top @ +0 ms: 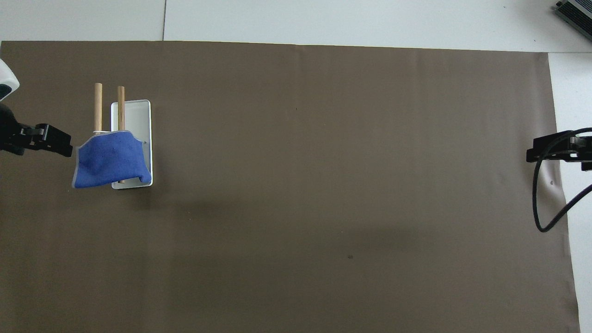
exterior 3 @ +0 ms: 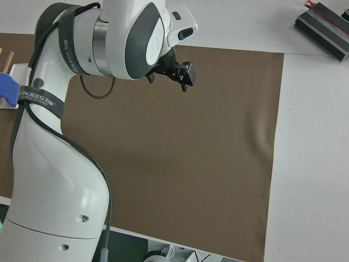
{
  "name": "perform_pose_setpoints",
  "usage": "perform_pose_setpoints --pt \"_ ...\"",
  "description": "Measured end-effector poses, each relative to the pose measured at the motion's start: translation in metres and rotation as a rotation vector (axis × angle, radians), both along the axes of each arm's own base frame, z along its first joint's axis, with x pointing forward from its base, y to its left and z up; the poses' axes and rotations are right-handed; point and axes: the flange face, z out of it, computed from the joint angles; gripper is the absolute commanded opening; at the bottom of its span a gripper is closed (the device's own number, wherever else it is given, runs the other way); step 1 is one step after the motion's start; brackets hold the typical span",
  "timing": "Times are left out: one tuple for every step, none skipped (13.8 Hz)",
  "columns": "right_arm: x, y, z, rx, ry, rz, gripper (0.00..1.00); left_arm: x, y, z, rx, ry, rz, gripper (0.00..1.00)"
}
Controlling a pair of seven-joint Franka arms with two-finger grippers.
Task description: Right arm passes towel to left arm to hang
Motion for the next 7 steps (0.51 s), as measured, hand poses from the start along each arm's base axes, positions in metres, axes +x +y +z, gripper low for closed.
perform_pose_setpoints --pt "0.0 0.0 0.0 0.0 0.0 0.0 1.0 -0.001 -0.001 0.003 0.0 0.003 -0.002 0.91" --pt "0.0 0.0 0.0 0.0 0.0 0.0 1.0 -0.003 -0.003 0.006 -0.001 0.008 -0.005 0.91" --pt "0.0 0.0 0.0 0.0 0.0 0.0 1.0 -0.005 -0.004 0.008 -0.005 0.011 -0.006 0.92" --pt "0.0 0.0 0.0 0.0 0.0 0.0 1.0 -0.006 -0.006 0.012 -0.014 0.009 -0.007 0.94" --pt "0.0 0.0 0.0 0.0 0.0 0.0 1.0 -0.008 -0.007 0.016 -0.022 0.005 -0.007 1.0" --pt "0.0 0.0 0.0 0.0 0.0 0.0 1.0 -0.01 -0.008 0.02 -0.025 -0.001 -0.008 1.0" --pt "0.0 0.0 0.0 0.0 0.0 0.0 1.0 -0.011 -0.008 0.024 -0.026 -0.009 -0.009 1.0"
